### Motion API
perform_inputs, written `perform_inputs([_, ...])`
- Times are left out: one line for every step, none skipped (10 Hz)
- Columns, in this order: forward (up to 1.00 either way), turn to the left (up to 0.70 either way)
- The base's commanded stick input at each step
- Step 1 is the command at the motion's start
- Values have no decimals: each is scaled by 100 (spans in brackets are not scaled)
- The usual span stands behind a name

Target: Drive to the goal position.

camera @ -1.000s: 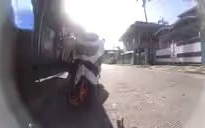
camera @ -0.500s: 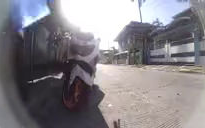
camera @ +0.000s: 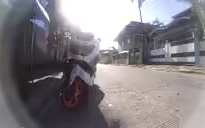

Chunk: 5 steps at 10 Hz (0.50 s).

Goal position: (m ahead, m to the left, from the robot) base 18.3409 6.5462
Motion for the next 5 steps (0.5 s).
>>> perform_inputs([0, -70])
perform_inputs([0, -70])
perform_inputs([0, -67])
perform_inputs([0, -70])
perform_inputs([0, -70])
